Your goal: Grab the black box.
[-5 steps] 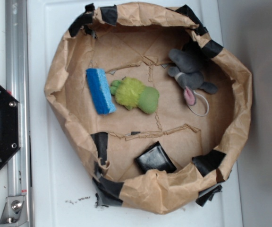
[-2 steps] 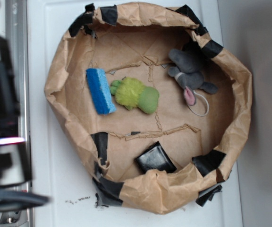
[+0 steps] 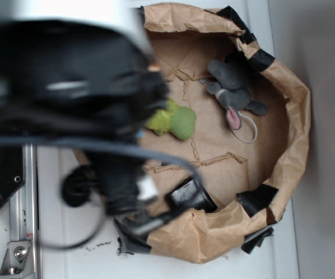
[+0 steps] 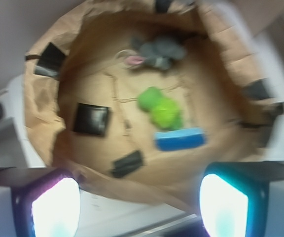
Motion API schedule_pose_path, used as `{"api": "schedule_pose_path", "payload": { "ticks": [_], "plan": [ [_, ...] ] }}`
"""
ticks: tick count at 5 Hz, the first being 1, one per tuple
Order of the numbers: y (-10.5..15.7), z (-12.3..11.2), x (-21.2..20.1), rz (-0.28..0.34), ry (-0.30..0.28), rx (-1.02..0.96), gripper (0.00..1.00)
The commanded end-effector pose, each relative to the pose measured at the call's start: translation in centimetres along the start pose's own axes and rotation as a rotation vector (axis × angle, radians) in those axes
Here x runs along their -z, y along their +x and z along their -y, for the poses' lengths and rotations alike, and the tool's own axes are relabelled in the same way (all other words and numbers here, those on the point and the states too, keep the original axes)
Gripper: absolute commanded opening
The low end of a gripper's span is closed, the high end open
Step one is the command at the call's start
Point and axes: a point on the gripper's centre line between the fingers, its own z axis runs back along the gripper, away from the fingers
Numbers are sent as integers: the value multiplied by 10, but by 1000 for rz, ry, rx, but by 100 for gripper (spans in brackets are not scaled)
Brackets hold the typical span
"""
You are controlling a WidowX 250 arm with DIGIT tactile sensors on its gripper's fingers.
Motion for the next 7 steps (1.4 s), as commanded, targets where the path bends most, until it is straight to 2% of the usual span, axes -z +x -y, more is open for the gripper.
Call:
{"api": "schedule_pose_path", "payload": {
  "ticks": [1,2,5,6,7],
  "plan": [
    [36,-1,25,2,-179,-24,100],
    [37,-6,29,38,-212,54,100],
    [37,-6,29,38,-212,54,100],
    [22,-25,53,43,-211,29,100],
    [12,-38,68,55,-157,24,100]
  ]
}}
